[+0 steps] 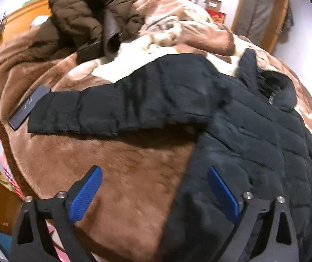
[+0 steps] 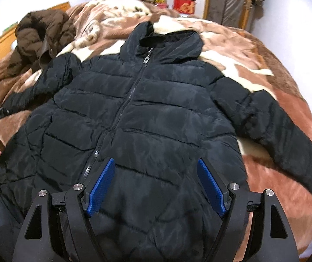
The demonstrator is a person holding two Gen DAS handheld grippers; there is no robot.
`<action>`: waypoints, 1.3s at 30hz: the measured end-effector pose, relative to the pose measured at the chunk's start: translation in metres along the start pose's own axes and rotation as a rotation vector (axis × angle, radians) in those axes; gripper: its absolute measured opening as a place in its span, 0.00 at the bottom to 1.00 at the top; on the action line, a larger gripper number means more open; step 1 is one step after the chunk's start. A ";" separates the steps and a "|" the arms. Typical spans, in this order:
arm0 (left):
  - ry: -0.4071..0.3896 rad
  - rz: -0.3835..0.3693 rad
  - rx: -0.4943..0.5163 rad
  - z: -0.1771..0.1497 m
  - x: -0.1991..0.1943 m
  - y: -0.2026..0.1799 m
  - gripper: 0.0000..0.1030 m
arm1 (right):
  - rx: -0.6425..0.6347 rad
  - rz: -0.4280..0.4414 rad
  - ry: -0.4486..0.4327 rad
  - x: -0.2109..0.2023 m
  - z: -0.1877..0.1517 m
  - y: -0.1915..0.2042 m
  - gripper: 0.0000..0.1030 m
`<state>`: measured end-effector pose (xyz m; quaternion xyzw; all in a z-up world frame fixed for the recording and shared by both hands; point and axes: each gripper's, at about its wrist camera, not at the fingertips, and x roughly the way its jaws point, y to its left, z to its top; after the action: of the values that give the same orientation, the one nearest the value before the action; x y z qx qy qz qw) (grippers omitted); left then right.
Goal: Fold large clothes
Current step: 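Reach the left gripper to the sleeve cuff and close on it, then lift the sleeve with the left gripper and lay it across the jacket body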
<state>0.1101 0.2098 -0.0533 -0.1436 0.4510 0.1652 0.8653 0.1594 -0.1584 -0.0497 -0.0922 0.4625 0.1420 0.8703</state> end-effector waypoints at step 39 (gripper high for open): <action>-0.305 -0.147 -0.089 0.126 -0.074 0.017 0.10 | 0.040 -0.089 0.042 0.034 0.004 -0.038 0.75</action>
<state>0.1558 0.2633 0.0754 -0.1875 0.2952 0.1412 0.9262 0.1930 -0.1878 -0.0744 -0.0985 0.4790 0.0918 0.8674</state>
